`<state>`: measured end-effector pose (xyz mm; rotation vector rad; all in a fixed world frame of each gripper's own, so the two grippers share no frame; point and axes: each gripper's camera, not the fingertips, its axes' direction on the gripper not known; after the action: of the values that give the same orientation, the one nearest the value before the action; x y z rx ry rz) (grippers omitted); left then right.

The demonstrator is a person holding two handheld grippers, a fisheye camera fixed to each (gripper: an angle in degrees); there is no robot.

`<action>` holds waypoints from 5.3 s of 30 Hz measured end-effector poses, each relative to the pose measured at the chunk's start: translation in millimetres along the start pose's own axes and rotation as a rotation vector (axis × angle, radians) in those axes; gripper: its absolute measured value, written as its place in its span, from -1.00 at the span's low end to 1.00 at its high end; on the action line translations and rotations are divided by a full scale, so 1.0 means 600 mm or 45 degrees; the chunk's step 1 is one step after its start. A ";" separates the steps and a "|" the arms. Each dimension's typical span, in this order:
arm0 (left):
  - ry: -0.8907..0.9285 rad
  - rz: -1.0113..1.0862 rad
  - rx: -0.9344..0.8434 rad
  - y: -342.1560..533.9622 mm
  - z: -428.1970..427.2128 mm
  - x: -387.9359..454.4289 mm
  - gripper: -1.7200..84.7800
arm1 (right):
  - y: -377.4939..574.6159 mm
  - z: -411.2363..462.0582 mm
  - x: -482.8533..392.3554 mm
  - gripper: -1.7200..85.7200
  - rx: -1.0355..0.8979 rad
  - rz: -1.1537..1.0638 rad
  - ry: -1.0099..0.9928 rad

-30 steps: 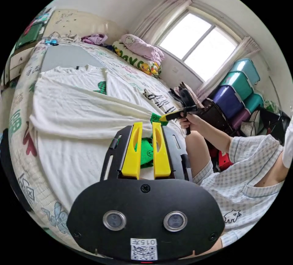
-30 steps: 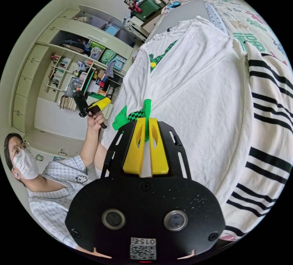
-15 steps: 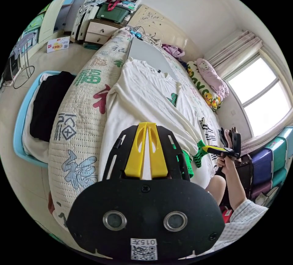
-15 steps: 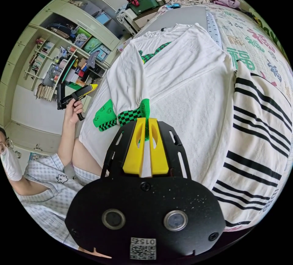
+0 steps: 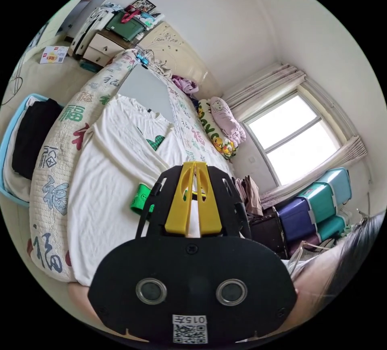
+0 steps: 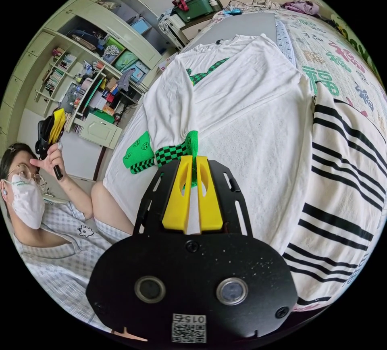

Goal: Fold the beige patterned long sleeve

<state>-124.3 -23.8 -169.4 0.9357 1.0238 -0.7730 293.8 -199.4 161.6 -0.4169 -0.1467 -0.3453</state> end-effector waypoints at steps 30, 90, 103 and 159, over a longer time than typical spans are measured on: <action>-0.116 0.183 0.228 -0.037 -0.124 -0.006 -0.98 | 0.071 0.065 -0.018 -0.95 0.025 -0.033 0.008; 0.224 -0.517 0.236 -0.286 -0.238 -0.693 -0.97 | -0.727 0.539 -0.139 -0.93 -0.126 -0.503 0.284; 0.117 -0.571 0.278 -0.225 -0.209 -0.720 -0.98 | -0.752 0.544 -0.143 -0.82 -0.040 -0.322 0.323; -0.304 0.857 -0.729 0.333 0.405 -0.269 -0.98 | -0.002 -0.011 -0.022 -0.95 -0.036 -0.364 0.297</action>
<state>81.7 -147.4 90.4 0.6031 0.6001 -0.0107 281.4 -198.9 153.2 -0.3807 0.0278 -0.6747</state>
